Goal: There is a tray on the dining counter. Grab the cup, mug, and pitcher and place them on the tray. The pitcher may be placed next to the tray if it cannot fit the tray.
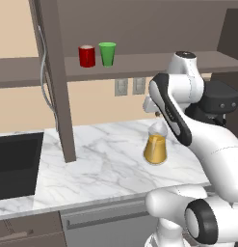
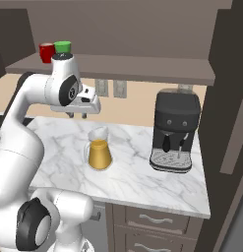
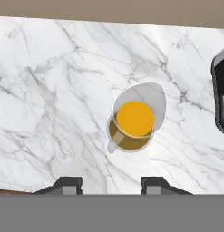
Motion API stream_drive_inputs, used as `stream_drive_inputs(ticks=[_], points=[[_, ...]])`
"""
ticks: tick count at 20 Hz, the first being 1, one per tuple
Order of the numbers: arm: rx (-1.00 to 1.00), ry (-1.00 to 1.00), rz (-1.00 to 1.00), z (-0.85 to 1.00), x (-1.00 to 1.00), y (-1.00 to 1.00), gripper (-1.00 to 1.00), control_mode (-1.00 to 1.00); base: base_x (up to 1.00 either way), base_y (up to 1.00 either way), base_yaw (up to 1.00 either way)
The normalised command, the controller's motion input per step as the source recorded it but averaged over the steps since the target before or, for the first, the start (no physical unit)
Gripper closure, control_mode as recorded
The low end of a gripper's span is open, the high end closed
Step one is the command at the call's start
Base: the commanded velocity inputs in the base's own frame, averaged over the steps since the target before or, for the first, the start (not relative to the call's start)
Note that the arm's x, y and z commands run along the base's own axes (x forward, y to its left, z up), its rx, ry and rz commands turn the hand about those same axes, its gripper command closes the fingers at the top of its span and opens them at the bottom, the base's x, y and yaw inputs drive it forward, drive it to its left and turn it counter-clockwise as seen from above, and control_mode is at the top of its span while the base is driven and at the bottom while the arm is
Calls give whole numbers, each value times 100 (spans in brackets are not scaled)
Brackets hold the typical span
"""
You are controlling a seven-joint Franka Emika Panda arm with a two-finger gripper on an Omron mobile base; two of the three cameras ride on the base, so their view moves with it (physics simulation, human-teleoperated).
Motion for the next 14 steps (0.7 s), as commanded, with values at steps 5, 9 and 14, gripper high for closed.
stream_drive_inputs(ticks=[5,9,14], points=[[0,-1,-5,0,-5,0,-100,-100,0,0,0],[4,-10,-13,0,-27,-1,-100,-100,0,0,0],[9,-12,-17,0,-44,-1,-100,-100,0,0,0]])
